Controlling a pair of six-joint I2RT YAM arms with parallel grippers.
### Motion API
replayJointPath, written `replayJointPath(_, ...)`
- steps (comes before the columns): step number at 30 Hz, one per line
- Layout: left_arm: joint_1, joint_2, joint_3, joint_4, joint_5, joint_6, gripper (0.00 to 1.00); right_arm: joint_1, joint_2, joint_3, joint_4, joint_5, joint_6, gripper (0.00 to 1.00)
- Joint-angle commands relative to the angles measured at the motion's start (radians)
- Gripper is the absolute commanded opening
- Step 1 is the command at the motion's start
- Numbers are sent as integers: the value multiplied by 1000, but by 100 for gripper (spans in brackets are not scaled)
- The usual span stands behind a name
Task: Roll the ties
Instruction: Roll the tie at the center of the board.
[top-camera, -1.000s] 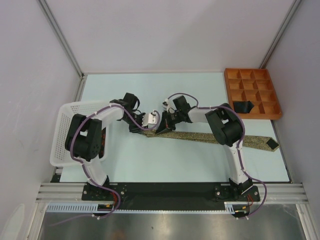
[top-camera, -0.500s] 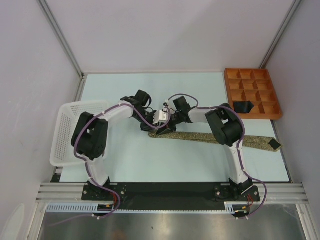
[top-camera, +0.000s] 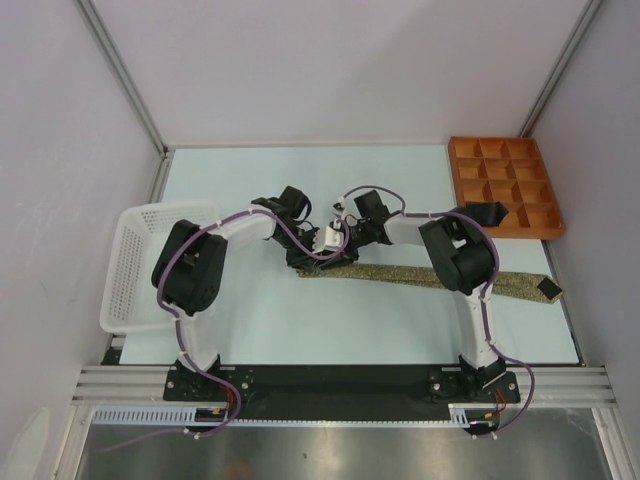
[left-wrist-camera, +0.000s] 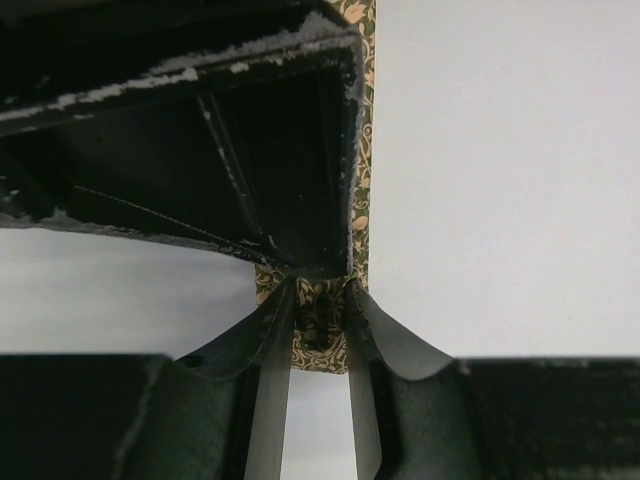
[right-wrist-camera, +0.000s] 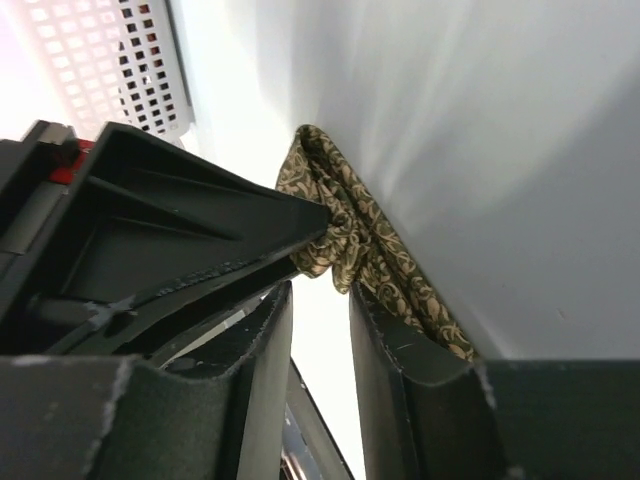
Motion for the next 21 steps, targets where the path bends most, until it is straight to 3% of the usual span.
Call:
replayJointPath(1, -9, 12, 4, 10, -16, -11, 31, 7, -30, -5, 58, -18, 46, 35)
replayJointPath(9, -16, 9, -3, 10, -18, -13, 33, 36, 19, 14, 104, 36, 90, 36)
replayJointPath(18, -16, 6, -6, 14, 8, -37, 33, 64, 50, 58, -59, 160, 11, 34)
replayJointPath(21, -13, -5, -9, 16, 23, -53, 37, 70, 66, 78, -109, 195, -17, 28)
